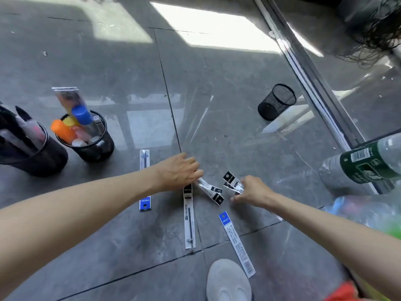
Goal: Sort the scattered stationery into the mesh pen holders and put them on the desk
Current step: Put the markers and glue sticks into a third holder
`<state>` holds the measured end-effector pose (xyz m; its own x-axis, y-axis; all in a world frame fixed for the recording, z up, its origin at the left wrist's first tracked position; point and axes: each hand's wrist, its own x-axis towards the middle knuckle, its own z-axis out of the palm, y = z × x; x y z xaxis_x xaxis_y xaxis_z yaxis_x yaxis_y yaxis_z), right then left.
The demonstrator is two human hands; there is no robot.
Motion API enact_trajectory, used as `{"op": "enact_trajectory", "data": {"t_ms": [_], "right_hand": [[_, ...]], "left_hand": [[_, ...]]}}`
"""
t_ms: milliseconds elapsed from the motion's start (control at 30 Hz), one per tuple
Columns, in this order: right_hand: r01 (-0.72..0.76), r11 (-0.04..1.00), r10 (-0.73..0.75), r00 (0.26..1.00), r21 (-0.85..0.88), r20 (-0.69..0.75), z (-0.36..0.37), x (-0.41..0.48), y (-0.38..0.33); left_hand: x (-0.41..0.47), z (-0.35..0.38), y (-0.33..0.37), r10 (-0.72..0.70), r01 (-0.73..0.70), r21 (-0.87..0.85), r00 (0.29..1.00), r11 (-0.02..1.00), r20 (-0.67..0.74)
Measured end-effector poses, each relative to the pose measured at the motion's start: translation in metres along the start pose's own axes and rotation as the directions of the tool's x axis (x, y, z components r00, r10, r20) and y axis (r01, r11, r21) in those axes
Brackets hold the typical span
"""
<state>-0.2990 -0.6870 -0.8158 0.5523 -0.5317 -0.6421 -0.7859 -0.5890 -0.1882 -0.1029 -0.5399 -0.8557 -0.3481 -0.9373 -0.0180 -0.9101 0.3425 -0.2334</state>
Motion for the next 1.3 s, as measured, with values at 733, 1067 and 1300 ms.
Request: {"op": "enact_trajectory", "data": {"t_ms": [733, 1067, 1300], "right_hand": [[-0.181, -0.031, 0.184, 0.966, 0.983, 0.184, 0.013, -0.041, -0.023], [-0.237, 0.396, 0.384, 0.920, 0.887, 0.075, 0.027, -0.040, -0.009], [-0.185, 0.899, 0.196, 0.980, 0.398, 0.013, 0.052, -0.044, 0.012]], "left_hand": [[0.057, -0.065, 0.058, -0.186, 0.449, -0.843, 0.839, -0.297, 0.512], [0.035, -0.066, 0.060, -0.212, 0.520, -0.836, 0.809, -0.177, 0.548], [0.005, -0.031, 0.035, -0.412, 0.668, -0.710, 0.725, 0.223, 0.553]]}}
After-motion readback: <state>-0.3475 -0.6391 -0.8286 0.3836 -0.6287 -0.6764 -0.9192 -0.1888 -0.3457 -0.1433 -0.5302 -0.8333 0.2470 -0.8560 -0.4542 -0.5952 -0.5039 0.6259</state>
